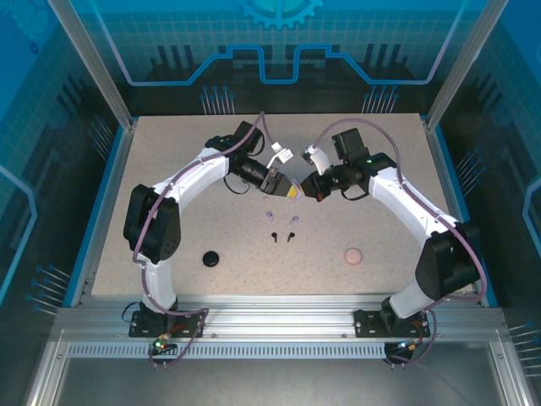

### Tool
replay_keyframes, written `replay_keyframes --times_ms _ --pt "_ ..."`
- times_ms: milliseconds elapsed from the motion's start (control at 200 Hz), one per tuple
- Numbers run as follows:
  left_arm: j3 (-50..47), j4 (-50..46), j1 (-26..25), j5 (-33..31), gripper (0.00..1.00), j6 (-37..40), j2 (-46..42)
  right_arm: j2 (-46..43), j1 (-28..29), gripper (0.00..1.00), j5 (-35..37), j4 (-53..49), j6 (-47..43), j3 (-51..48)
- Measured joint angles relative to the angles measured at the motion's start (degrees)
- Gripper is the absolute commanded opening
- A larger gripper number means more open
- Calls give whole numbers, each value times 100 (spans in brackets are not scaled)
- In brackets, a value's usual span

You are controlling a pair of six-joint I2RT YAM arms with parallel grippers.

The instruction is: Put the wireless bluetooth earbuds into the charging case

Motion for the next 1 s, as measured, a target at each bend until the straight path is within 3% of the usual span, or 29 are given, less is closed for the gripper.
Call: replay_keyframes --times_ms 250,325,390,645,835,1000 --pt "0 0 7 -11 7 -4 26 7 -2 0 48 -4 2 0" --pt "0 7 7 -13 0 -4 26 7 -2 14 70 -7 39 11" --pt "0 35 7 -17 0 -4 26 7 -4 34 136 -4 127 31" --pt "-520 675 17 -157 0 -166 -223 -396 -361 60 260 61 621 -22" --pt "-1674 1768 101 -428 0 -675 -1134 -1342 -544 65 411 44 1178 -343" --pt "-2782 3016 146 -857 0 -1233 -2120 -1528 -538 65 638 -22 1821 -684"
